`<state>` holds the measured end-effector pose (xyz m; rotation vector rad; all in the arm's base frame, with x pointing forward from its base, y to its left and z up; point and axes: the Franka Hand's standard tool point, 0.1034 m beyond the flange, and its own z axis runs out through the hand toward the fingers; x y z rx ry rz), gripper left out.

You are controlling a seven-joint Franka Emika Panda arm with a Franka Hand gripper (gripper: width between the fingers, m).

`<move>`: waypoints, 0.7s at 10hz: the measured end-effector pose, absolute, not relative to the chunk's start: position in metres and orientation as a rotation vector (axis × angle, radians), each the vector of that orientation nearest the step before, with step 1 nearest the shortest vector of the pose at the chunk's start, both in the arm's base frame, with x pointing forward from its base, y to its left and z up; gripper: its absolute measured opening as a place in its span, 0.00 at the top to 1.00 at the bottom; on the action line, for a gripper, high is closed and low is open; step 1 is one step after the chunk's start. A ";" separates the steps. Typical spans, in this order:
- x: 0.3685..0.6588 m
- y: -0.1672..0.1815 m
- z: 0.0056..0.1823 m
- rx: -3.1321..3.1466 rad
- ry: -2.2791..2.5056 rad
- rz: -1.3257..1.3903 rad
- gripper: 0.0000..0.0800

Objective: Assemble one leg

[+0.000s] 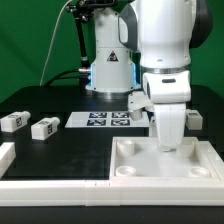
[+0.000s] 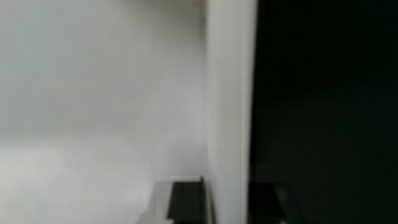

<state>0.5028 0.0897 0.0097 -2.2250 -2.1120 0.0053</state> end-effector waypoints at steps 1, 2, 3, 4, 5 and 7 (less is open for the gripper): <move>0.503 0.089 0.010 -2.226 -2.111 0.005 0.73; 0.503 0.089 0.010 -2.226 -2.111 0.006 0.73; 0.503 0.089 0.010 -2.226 -2.111 0.006 0.47; 0.503 0.089 0.010 -2.227 -2.110 0.006 0.25; 0.503 0.088 0.010 -2.227 -2.110 0.006 0.25; 0.503 0.088 0.010 -2.228 -2.109 0.006 0.20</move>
Offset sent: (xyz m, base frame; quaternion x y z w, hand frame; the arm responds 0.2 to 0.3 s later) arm 0.0000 0.0000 0.0000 0.0000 0.0000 0.0000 1.0000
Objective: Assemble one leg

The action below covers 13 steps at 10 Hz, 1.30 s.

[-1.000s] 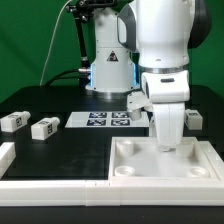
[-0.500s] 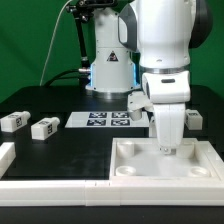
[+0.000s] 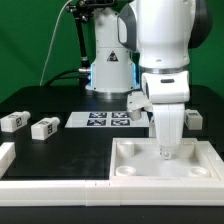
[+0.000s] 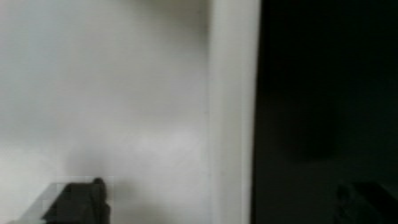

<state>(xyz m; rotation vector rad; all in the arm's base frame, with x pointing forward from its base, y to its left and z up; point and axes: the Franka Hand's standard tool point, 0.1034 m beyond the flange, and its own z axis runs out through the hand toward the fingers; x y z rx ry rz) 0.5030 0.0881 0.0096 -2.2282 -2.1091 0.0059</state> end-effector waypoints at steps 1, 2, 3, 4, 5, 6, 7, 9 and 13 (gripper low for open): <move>0.503 0.088 0.010 -2.229 -2.109 0.006 0.19; 0.503 0.088 0.010 -2.229 -2.109 0.006 0.19; 0.503 0.088 0.010 -2.229 -2.108 0.006 0.19; 0.503 0.087 0.010 -2.229 -2.108 0.006 0.19; 0.503 0.087 0.009 -2.229 -2.107 0.007 0.19; 0.497 0.087 0.012 -2.266 -2.069 0.016 0.19; 0.488 0.087 0.022 -2.307 -2.034 0.021 0.19; 0.465 0.089 0.049 -2.425 -1.921 0.054 0.19; 0.453 0.089 0.064 -2.503 -1.839 0.067 0.19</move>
Offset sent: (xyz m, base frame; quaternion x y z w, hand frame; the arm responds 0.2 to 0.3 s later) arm 0.0000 0.0000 0.0000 0.0000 0.0000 0.0000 1.0000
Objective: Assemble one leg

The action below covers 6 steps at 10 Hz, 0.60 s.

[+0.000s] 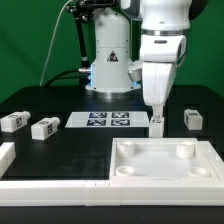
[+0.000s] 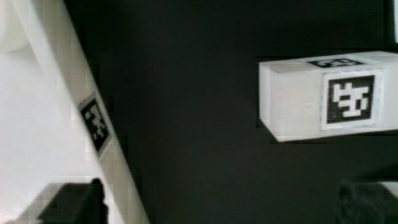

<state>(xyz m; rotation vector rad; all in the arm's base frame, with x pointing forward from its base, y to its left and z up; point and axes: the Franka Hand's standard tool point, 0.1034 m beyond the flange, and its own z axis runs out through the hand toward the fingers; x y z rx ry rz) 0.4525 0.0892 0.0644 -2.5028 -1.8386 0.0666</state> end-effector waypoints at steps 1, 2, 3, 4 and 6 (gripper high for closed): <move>0.453 0.089 0.064 -2.528 -1.802 0.067 0.19; 0.452 0.089 0.064 -2.594 -1.708 0.069 0.19; 0.452 0.089 0.064 -2.639 -1.640 0.071 0.19; 0.452 0.090 0.064 -2.724 -1.497 0.073 0.19; 0.444 0.090 0.061 -2.849 -1.258 0.044 0.19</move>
Offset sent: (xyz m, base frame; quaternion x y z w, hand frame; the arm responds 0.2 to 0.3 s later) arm 0.0000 0.0000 0.0000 0.0000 0.0000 0.2377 0.9713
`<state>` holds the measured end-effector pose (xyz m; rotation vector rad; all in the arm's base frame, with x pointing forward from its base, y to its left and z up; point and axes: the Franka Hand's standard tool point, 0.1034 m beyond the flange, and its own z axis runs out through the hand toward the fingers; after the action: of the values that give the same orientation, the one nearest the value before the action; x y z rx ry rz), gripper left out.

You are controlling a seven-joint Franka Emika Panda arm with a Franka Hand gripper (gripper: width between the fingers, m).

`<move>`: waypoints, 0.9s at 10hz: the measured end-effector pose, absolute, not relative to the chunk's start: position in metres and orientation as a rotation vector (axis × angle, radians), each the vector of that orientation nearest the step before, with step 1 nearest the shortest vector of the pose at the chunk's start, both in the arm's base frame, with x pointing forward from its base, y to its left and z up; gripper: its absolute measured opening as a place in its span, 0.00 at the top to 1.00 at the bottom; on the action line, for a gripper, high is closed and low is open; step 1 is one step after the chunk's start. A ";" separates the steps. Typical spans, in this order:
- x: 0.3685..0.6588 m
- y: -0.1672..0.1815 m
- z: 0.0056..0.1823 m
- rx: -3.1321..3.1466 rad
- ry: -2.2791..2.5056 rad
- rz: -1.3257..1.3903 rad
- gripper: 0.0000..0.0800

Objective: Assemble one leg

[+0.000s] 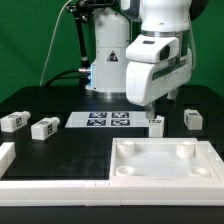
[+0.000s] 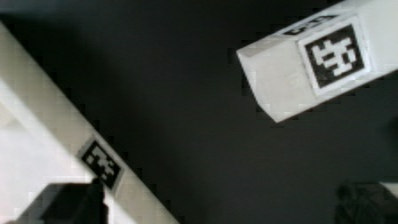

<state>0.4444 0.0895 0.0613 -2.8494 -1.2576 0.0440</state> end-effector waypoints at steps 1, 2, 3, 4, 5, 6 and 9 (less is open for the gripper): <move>0.433 0.091 0.057 -2.950 -0.980 0.025 0.19; 0.418 0.096 0.050 -3.013 -0.712 0.032 0.19; 0.406 0.103 0.045 -3.048 -0.476 0.065 0.19; 0.403 0.114 0.045 -3.066 -0.281 0.076 0.19; 0.400 0.126 0.046 -3.075 -0.145 0.079 0.19; 0.400 0.136 0.047 -3.073 0.029 0.085 0.19; 0.400 0.148 0.050 -3.069 0.104 0.140 0.19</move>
Offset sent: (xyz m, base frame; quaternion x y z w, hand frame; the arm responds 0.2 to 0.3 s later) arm -0.0310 0.0294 -0.0106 0.0259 -0.0238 0.3636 0.9309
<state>0.4002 0.1480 0.0499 -3.0694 0.1042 0.1401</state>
